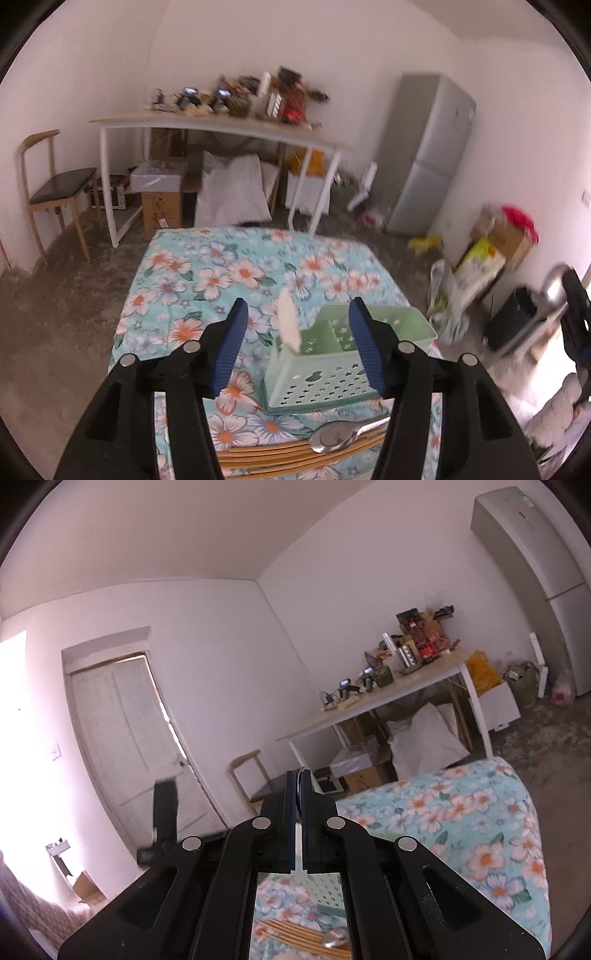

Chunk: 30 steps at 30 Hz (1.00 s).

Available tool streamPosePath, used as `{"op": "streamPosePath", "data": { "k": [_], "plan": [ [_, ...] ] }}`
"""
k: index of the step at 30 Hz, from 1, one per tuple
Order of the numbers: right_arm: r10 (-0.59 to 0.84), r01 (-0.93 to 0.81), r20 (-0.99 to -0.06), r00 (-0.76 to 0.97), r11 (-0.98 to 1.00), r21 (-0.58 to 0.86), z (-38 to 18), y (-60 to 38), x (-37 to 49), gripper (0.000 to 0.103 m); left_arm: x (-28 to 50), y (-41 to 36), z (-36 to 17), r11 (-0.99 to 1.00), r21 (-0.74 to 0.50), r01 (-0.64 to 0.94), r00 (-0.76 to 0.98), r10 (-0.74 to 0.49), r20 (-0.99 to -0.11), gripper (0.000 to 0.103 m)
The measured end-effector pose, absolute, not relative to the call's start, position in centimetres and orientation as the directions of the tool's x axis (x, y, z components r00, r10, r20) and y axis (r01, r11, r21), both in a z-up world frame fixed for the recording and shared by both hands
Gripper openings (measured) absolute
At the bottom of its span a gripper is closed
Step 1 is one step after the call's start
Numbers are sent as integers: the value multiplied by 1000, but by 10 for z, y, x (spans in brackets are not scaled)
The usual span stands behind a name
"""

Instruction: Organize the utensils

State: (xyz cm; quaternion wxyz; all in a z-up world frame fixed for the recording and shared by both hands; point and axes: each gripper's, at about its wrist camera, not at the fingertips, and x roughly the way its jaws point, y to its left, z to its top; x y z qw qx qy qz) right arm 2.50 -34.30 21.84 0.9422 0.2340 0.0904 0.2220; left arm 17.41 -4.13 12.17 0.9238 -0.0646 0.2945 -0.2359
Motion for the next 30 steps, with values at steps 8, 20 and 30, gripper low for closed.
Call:
{"op": "streamPosePath", "data": {
  "k": [8, 20, 30],
  "plan": [
    [518, -469, 18, 855, 758, 454, 250, -337, 56, 1, 144, 1, 76, 866, -364, 343, 733, -489, -473, 59],
    [525, -421, -112, 844, 776, 469, 199, -328, 110, 1, 114, -4, 15, 861, -322, 394, 653, -509, -561, 60],
    [466, -359, -285, 838, 863, 356, 163, -309, 100, 10, 106, -21, -3, 839, -313, 446, 602, -540, -589, 60]
  ]
}}
